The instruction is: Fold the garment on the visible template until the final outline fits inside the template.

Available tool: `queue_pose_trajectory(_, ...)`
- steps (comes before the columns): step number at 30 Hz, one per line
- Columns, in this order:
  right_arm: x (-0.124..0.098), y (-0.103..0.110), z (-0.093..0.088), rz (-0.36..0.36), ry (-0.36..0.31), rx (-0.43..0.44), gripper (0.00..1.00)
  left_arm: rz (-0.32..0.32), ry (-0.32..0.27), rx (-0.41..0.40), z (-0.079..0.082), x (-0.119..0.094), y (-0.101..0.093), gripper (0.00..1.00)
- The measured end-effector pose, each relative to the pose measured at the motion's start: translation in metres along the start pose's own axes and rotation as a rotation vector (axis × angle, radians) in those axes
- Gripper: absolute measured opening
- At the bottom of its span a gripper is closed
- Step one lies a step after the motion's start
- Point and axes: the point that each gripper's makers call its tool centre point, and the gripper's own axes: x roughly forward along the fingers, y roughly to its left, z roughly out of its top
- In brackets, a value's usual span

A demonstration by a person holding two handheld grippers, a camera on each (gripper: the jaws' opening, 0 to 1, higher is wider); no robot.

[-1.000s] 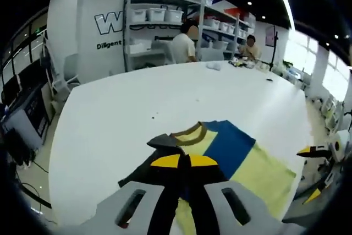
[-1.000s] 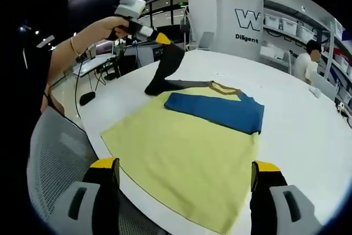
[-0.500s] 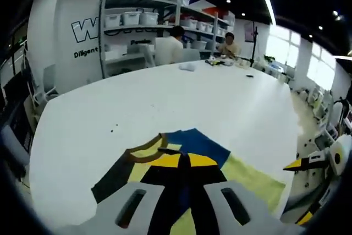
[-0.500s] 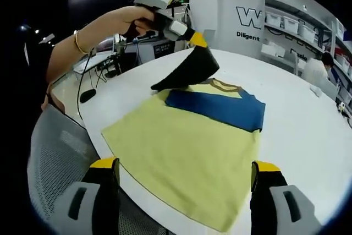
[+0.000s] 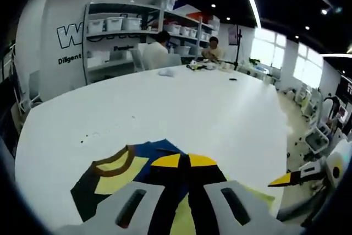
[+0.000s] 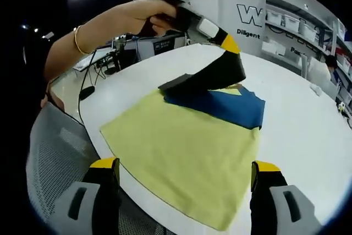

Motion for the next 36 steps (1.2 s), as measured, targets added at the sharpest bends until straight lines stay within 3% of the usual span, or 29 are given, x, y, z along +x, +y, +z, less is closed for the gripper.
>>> queue_pose_trajectory(21,-0.002,-0.003,-0.006,-0.001,0.008,0.008,0.99,-0.052,0.14,0.015,-0.063,0.054,-0.029,0.09)
queue_pose_trajectory(29,-0.003,-0.003,-0.007,0.001,0.006,0.012,0.99,-0.138,0.175,-0.037,-0.088,0.07,-0.049,0.08)
queue_pose_trajectory(32,-0.003,-0.003,-0.008,0.0,0.008,0.014,0.99,-0.189,0.18,-0.097,-0.093,0.069,-0.058,0.06)
queue_pose_trajectory(36,-0.002,-0.004,-0.008,0.002,0.015,0.014,0.99,-0.185,0.156,-0.053,-0.089,0.066,-0.054,0.1)
